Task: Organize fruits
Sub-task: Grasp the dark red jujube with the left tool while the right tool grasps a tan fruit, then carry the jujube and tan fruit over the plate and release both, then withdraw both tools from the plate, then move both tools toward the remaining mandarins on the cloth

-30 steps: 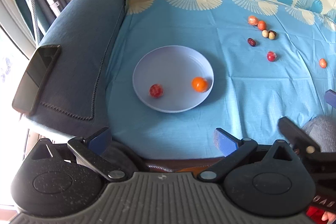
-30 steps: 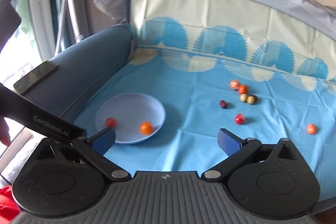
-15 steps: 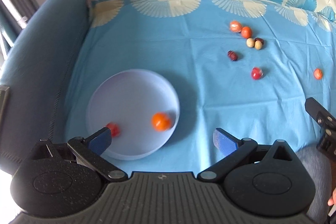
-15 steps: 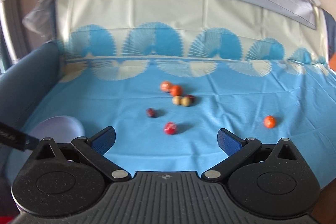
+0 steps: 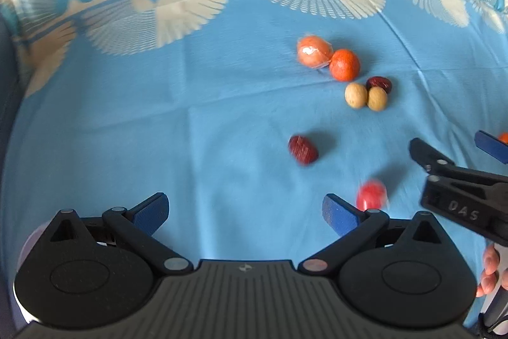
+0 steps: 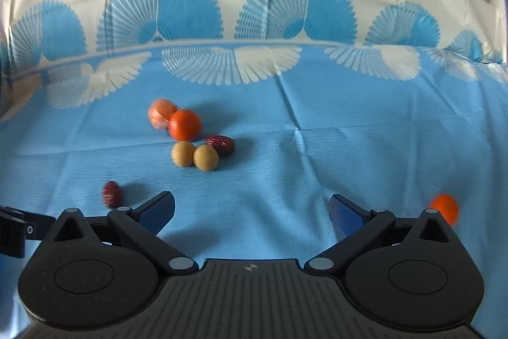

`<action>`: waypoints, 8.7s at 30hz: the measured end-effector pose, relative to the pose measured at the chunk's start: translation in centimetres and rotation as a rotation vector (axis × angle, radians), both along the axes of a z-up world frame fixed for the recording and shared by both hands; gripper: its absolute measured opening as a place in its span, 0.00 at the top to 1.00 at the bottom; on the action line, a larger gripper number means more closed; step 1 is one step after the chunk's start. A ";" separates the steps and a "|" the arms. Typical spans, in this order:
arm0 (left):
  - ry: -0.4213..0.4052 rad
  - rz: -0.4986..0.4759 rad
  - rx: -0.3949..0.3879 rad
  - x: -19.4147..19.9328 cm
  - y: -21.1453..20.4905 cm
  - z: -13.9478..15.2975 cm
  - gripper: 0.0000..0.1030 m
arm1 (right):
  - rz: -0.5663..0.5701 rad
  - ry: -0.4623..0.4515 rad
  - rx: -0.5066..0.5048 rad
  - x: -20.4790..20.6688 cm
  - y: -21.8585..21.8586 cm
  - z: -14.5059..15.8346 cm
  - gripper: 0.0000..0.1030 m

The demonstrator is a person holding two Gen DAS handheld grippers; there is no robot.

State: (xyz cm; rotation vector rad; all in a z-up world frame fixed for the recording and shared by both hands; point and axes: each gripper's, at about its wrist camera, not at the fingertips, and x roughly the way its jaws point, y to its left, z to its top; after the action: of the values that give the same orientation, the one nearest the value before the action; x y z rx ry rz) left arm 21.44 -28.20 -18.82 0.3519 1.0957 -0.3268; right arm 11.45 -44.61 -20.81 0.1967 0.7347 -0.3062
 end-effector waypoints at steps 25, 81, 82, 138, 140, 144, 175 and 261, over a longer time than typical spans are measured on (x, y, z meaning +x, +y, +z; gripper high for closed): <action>0.028 -0.041 -0.163 1.8 -0.4 -1.0 0.72 | -0.055 -0.033 0.045 3.6 -1.9 -2.1 0.75; -0.183 0.214 -0.202 -29.2 30.2 17.8 0.72 | 0.541 -0.187 -0.035 -28.0 27.6 18.4 0.75; -0.183 0.214 -0.202 -29.2 30.2 17.8 0.72 | 0.541 -0.187 -0.035 -28.0 27.5 18.4 0.75; -0.052 0.260 -0.148 -13.3 31.3 10.0 0.72 | 0.607 -0.031 0.031 -11.7 30.6 11.8 0.75; -0.039 0.258 -0.139 -11.9 31.1 8.9 0.72 | 0.612 -0.018 0.031 -10.4 30.6 10.9 0.75; -0.035 0.243 -0.126 -9.6 30.4 7.0 0.72 | 0.614 0.010 0.030 -7.8 30.6 9.2 0.75; 0.000 0.333 -0.049 -16.5 32.1 10.6 0.00 | 0.587 0.060 0.043 -13.3 29.7 11.8 0.06; -0.065 0.100 -0.113 3.8 -6.6 5.2 0.00 | -0.462 -0.062 0.108 -10.9 -8.9 0.1 0.01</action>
State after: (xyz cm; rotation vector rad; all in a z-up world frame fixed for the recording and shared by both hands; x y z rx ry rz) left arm 25.23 -34.81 -13.65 0.2046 1.0227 -0.2853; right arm 0.53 -53.47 -20.75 0.4787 0.6388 -0.6970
